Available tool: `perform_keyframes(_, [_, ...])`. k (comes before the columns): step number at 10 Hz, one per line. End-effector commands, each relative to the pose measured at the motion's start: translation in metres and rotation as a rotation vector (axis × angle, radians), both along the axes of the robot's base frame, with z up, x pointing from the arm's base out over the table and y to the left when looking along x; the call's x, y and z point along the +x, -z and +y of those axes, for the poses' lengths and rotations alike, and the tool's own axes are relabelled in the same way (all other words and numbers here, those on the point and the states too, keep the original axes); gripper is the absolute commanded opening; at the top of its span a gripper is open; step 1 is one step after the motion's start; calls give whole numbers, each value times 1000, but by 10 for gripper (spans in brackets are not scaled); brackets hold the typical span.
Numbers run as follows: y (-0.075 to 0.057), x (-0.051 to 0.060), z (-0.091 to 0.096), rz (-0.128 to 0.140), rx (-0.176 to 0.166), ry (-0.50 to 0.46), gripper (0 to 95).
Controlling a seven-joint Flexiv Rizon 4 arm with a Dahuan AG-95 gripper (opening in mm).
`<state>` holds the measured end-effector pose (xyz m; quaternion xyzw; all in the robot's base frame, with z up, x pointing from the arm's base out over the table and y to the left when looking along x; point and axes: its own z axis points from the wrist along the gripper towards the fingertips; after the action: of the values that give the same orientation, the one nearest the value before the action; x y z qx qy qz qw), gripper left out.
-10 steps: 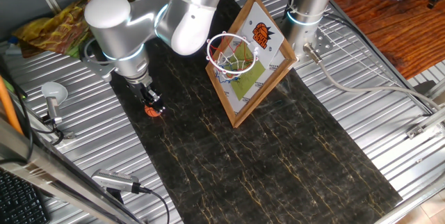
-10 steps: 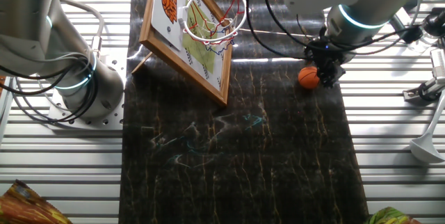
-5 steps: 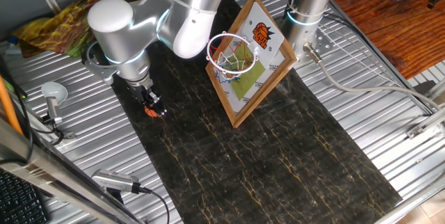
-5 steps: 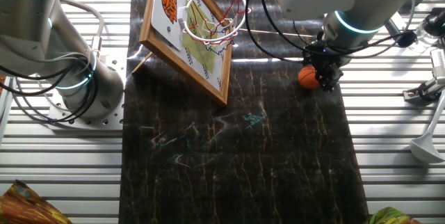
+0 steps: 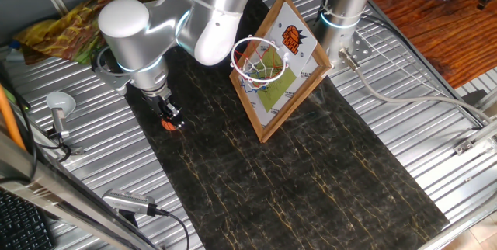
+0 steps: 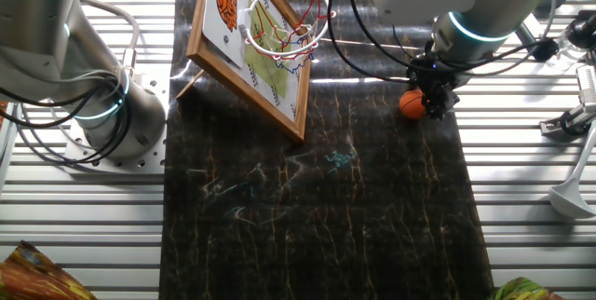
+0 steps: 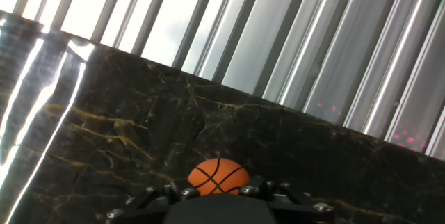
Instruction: Grab a basketball, release it and shoot it into the basket
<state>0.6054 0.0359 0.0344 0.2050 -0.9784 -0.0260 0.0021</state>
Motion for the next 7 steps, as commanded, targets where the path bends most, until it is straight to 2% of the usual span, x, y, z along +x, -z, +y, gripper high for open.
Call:
perform_keyframes(1, [0,0,0,2,0,0,0])
perform_keyframes(5, [-4,0,0,1,0,-11,0])
perform_keyframes(7, [-14,1,0,3,-4,-15,0])
